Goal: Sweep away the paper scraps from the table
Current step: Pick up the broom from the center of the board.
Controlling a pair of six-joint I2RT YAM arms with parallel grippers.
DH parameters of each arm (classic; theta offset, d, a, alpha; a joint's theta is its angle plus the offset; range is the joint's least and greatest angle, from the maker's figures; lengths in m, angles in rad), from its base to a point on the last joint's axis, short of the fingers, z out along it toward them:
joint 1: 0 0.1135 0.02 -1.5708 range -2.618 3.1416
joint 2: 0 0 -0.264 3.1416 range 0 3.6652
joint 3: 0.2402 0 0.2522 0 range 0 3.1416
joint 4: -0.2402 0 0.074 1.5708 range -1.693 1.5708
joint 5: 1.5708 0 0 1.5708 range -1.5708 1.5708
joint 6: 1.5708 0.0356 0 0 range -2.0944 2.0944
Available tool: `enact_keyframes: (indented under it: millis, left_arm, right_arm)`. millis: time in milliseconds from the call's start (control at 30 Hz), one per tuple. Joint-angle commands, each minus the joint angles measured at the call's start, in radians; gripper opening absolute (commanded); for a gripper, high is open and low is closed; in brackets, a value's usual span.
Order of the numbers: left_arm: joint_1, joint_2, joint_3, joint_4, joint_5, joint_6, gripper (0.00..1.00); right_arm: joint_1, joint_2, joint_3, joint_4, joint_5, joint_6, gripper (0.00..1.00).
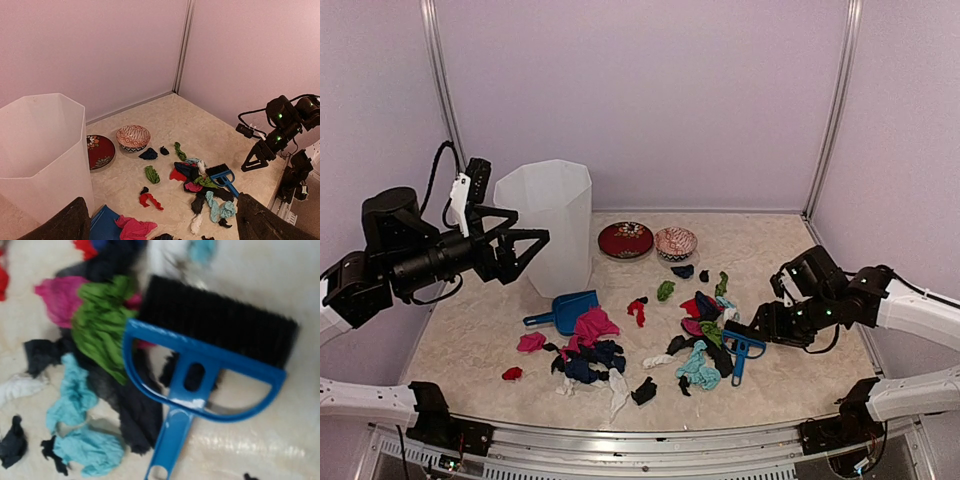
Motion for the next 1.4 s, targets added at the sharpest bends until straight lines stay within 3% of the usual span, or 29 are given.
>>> enact_keyframes:
  millis: [0,267,800,1367]
  left_arm:
    - [-0.004,0.006,-0.019,-0.050,-0.075,-0.046,0.99]
    - [-0.004,0.033,-0.064,-0.129,-0.166,-0.085,0.99]
    - [-0.001,0.011,-0.166,-0.091,-0.204,-0.074,0.99]
    - [-0.001,0.021,-0.165,-0.094,-0.192,-0.079,0.99]
  right_arm:
    - [0.028,-0.010,-0.047,0.034,0.039,0.151,0.69]
    - [0.116,0.040,-0.094,0.086,0.118,0.330,0.64]
    - [0.242,0.308,-0.050,0.210,0.232,0.458,0.56]
    - [0.254,0.340,-0.071,0.243,0.287,0.519,0.44]
